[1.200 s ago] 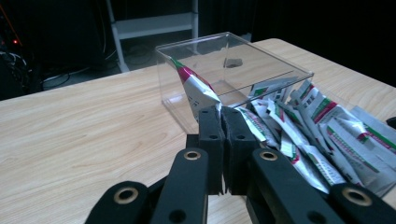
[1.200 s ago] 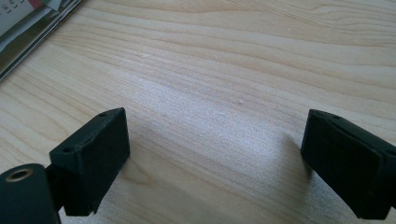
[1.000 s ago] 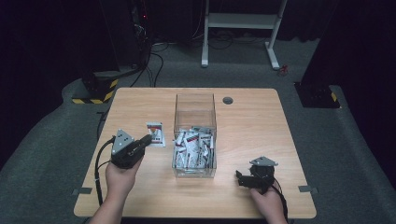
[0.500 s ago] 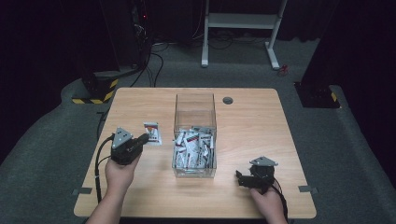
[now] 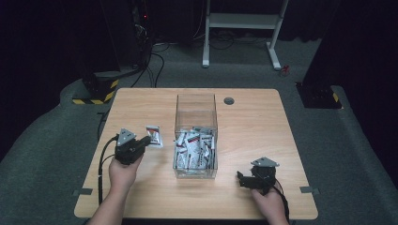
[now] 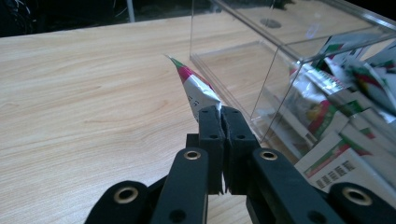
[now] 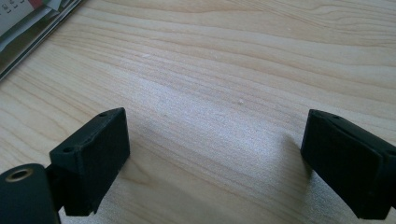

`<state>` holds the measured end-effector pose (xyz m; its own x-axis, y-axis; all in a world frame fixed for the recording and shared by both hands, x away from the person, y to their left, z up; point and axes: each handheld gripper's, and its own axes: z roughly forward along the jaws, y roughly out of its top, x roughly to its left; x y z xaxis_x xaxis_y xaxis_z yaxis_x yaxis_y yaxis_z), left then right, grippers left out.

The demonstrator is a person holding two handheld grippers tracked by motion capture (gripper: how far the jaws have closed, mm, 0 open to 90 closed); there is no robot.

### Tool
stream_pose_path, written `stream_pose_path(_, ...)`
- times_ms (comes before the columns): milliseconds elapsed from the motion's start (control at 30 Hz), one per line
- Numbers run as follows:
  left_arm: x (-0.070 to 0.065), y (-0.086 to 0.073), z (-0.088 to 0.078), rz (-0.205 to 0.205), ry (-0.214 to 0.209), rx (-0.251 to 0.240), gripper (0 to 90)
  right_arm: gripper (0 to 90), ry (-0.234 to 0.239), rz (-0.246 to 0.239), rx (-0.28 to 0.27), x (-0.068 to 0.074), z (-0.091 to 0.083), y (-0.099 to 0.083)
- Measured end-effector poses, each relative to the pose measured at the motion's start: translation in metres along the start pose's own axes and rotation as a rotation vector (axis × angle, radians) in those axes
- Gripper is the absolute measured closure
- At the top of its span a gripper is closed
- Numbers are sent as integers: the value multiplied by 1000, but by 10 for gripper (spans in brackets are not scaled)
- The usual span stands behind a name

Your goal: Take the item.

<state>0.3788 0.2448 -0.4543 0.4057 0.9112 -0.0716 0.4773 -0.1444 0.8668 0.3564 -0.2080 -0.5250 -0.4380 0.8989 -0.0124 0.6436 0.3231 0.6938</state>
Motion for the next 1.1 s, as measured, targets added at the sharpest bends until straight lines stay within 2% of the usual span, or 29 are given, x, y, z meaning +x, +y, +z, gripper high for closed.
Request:
stream_pose_path(433, 2, -5, 23, 3, 9, 52, 880, 79, 1, 1, 1, 0, 0, 0)
stream_pose_path(700, 7, -15, 35, -13, 14, 102, 879, 79, 1, 2, 1, 0, 0, 0)
stream_pose_path(967, 14, -23, 39, -35, 18, 143, 878, 79, 1, 2, 1, 0, 0, 0)
stream_pose_path(1100, 14, -24, 40, -46, 9, 141, 874, 79, 0, 2, 1, 0, 0, 0)
